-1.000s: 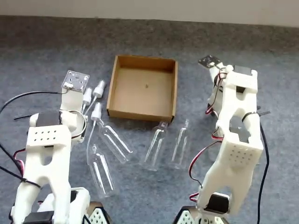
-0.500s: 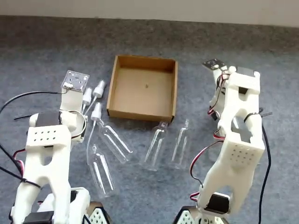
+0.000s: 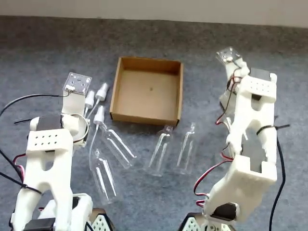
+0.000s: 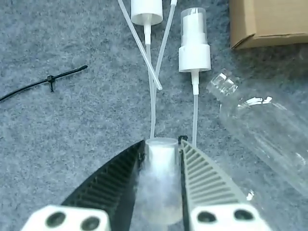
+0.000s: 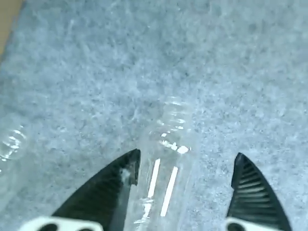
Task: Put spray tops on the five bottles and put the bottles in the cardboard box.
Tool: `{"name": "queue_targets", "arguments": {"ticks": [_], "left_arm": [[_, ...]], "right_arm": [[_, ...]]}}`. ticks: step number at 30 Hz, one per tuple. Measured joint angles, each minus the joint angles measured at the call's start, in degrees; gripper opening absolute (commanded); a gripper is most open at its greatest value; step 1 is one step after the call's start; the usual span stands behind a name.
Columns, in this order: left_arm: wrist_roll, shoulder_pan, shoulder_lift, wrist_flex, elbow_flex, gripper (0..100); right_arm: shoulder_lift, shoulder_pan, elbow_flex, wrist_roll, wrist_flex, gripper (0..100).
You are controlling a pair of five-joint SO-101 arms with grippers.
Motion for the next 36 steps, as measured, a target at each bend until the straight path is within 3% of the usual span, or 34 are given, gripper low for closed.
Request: {"name": "queue_targets", "arguments": {"ticks": [15, 36], "left_arm": [[0.00, 0.00, 0.00, 0.00, 0.00, 5], [0.00, 0.00, 0.00, 0.00, 0.00, 5]], "right_arm": [[11.96, 0.09, -3.69, -2.20, -1.14, 26.2], [11.96, 0.09, -11.96, -6.59, 1.93, 3.3]]}}
